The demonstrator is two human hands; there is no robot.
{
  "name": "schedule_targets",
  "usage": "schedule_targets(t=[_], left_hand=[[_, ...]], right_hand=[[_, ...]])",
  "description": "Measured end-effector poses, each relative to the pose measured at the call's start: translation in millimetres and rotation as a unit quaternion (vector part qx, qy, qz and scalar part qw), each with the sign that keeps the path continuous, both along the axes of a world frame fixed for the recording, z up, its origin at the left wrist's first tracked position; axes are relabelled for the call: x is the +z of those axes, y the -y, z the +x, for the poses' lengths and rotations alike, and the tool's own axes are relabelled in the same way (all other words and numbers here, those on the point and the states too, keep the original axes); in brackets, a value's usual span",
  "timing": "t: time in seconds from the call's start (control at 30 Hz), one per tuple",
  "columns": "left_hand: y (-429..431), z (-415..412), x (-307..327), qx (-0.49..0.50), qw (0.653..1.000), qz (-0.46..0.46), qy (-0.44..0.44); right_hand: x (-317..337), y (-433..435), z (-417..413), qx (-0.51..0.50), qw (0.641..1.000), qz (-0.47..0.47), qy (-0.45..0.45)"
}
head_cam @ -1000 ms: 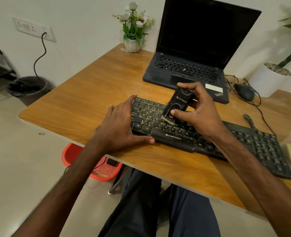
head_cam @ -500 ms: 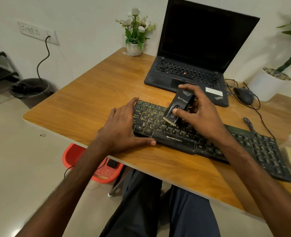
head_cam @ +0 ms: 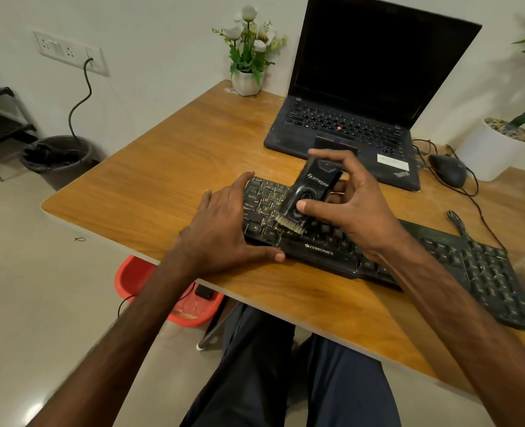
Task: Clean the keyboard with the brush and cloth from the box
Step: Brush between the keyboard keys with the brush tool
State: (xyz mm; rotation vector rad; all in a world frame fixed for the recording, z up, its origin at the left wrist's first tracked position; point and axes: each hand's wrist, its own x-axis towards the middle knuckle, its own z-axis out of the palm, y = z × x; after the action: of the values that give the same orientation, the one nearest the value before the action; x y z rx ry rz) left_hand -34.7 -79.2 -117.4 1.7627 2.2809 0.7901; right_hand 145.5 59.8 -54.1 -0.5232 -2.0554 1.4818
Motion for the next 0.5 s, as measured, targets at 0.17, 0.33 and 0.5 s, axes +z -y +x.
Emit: schedule_targets(t=[0.17, 0.33, 0.5], left_hand=[[-1.8, -2.9, -3.4, 0.004, 1.000, -0.010, -0.024], [3.1, -5.9, 2.0, -0.009, 0.998, -0.005, 0.057], [-1.0, -29.9, 24.8, -0.080, 0.985, -0.095, 0.116]], right_hand=[[2.5, -6.8, -17.4, -0.019, 0.972, 0.218, 0.086], [13.6, -26.2, -15.6, -0.079, 0.960, 0.258, 0.068], [-2.1, 0.0, -4.8, 0.087, 0.992, 0.084, 0.032]])
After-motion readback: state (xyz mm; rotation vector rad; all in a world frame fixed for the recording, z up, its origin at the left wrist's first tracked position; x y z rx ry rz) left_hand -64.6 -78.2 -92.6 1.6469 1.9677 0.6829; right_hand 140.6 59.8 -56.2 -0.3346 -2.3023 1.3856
